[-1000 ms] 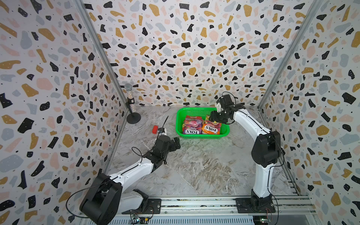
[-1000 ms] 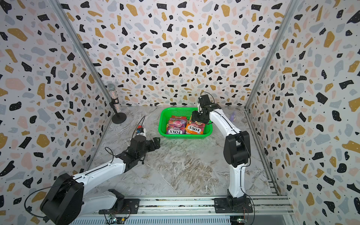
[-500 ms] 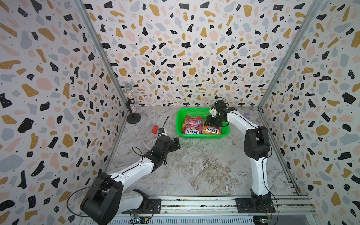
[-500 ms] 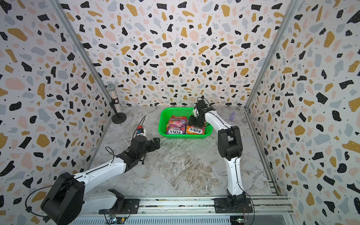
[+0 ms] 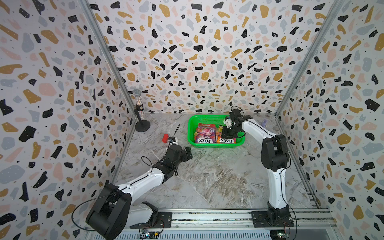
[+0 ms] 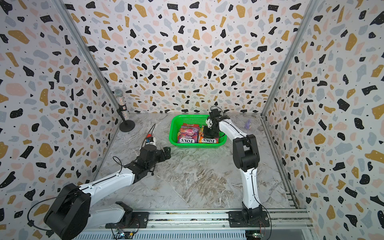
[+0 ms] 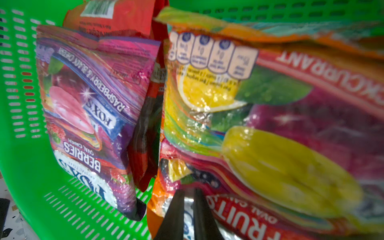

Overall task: Put the candies in the basket
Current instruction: Place the candy in the basket.

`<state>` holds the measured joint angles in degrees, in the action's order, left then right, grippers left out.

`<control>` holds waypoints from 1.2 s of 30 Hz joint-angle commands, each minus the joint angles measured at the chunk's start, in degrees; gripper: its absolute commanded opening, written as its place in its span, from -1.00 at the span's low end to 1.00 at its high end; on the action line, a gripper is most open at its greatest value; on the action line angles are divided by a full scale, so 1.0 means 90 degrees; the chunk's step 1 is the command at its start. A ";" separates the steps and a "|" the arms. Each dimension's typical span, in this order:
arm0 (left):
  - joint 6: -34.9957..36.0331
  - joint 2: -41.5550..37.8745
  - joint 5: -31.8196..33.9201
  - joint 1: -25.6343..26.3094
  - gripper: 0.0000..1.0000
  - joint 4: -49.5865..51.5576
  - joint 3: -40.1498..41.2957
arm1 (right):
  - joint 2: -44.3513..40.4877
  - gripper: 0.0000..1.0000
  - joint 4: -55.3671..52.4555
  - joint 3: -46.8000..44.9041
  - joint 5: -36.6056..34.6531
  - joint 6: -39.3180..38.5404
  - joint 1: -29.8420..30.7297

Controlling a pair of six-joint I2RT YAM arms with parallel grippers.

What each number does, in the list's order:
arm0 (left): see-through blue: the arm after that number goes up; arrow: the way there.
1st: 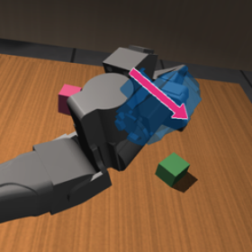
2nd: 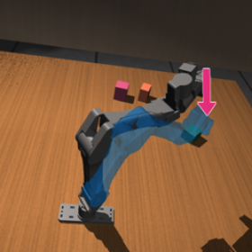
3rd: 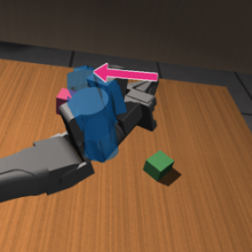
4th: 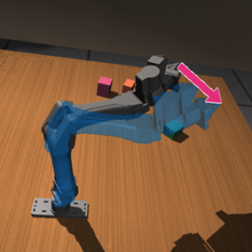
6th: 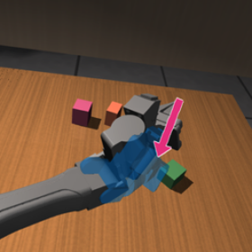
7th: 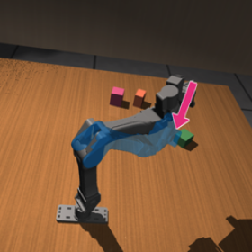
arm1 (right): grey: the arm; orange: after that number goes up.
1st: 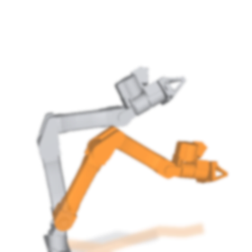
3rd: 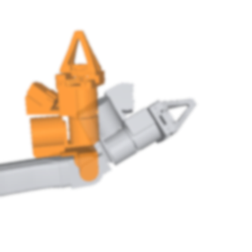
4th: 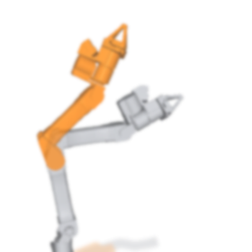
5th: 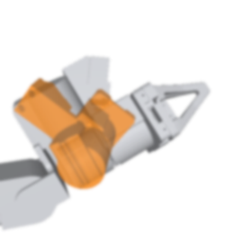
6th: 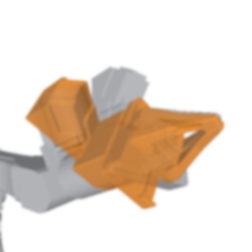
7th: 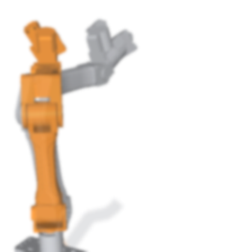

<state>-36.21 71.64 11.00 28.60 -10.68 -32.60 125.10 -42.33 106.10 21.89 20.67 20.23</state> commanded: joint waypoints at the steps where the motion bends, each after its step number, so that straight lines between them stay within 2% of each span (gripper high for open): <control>1: -0.0011 0.0027 0.0002 -0.0004 0.99 -0.0102 -0.0093 | -0.0703 -0.57 -0.0459 -0.0133 -0.0107 -0.0091 0.0047; 4: 0.0004 0.0002 0.0034 -0.0002 0.99 -0.0103 -0.0089 | -0.1088 -0.12 -0.0118 -0.0297 -0.0940 -0.0005 0.0038; 7: 0.0019 -0.0039 0.0095 0.0000 0.99 -0.0094 -0.0064 | -0.0960 0.00 -0.0072 -0.0108 -0.2131 0.0067 -0.0007; 10: 0.0019 -0.0079 0.0087 -0.0004 0.99 -0.0093 -0.0050 | -0.0445 0.02 -0.0291 0.0440 -0.2474 0.0149 -0.0144; 14: 0.0027 -0.0086 0.0101 0.0000 0.99 -0.0093 -0.0068 | 0.0355 0.02 -0.0659 0.1232 -0.2133 0.0133 -0.0168; 16: 0.0038 -0.0088 0.0084 -0.0001 0.99 -0.0092 -0.0070 | 0.0547 0.00 -0.0665 0.1321 -0.1801 0.0179 -0.0162; 36: 0.0056 0.0047 -0.0072 -0.0003 0.99 -0.0093 -0.0155 | 0.0491 -0.13 -0.0025 0.1151 -0.0217 0.0234 0.0064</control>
<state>-36.21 71.66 10.94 28.60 -10.66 -32.60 131.28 -41.80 116.53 15.03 22.09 19.14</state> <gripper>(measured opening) 0.996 0.440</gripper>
